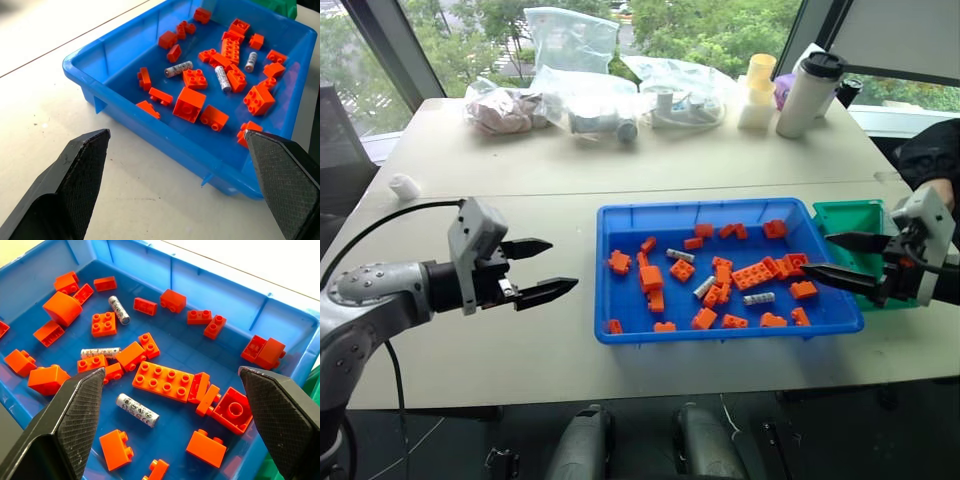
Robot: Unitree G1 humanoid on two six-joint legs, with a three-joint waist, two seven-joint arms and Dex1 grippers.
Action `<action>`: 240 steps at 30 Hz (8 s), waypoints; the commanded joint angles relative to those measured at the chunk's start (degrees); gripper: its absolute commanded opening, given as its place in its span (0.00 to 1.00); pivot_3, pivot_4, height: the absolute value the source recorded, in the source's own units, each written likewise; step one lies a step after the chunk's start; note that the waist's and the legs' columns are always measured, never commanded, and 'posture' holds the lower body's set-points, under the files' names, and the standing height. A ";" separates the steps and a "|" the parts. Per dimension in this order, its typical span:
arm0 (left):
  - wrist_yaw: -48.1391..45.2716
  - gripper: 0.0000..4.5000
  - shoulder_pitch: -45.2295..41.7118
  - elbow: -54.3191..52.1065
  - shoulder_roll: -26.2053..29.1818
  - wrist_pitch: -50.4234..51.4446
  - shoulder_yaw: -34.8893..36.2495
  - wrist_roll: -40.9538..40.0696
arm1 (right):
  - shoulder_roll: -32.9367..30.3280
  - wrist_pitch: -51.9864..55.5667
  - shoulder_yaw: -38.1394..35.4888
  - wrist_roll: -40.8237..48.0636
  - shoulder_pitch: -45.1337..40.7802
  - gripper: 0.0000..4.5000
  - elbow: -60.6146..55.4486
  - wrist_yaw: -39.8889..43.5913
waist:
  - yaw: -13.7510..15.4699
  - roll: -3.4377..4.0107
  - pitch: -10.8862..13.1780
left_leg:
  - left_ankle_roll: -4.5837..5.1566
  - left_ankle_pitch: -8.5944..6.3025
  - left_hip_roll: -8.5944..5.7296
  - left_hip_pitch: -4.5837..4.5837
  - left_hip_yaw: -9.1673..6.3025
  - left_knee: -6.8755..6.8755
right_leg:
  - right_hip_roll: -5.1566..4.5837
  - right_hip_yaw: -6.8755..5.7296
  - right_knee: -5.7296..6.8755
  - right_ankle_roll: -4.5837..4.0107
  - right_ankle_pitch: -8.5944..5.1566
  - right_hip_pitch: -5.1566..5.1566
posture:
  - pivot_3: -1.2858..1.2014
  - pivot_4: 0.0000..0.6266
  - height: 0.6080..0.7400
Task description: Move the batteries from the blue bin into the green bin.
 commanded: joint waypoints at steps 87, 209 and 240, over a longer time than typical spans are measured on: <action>-10.98 1.00 -15.03 2.15 -0.47 -8.11 -12.41 13.78 | 27.22 -5.10 33.57 -34.01 -51.53 0.00 28.35 0.19 | 0.39 0.00 0.03 | -0.05 0.02 -0.12 -0.24 0.01 0.01 | -0.05 -0.04 0.23 0.00 0.02 -0.44 | 0.52 0.24 1.00; -15.49 1.00 -30.06 11.93 -23.13 -15.34 -26.89 23.38 | -3.66 10.40 15.98 -29.03 -26.20 0.48 13.14 -18.07 | 0.06 -0.05 -0.02 | -0.03 0.03 -0.09 -0.20 0.14 0.06 | 0.02 0.10 0.37 0.00 0.01 -0.46 | 0.52 0.24 1.00; -16.07 1.00 -29.78 14.37 -21.45 -16.11 -26.45 24.60 | 2.58 0.23 10.63 -29.32 -22.99 0.99 20.68 -22.62 | -0.18 0.02 -0.04 | -0.03 0.03 -0.06 -0.11 0.28 0.09 | 0.12 0.27 0.49 0.00 0.01 -0.47 | 0.52 0.24 1.00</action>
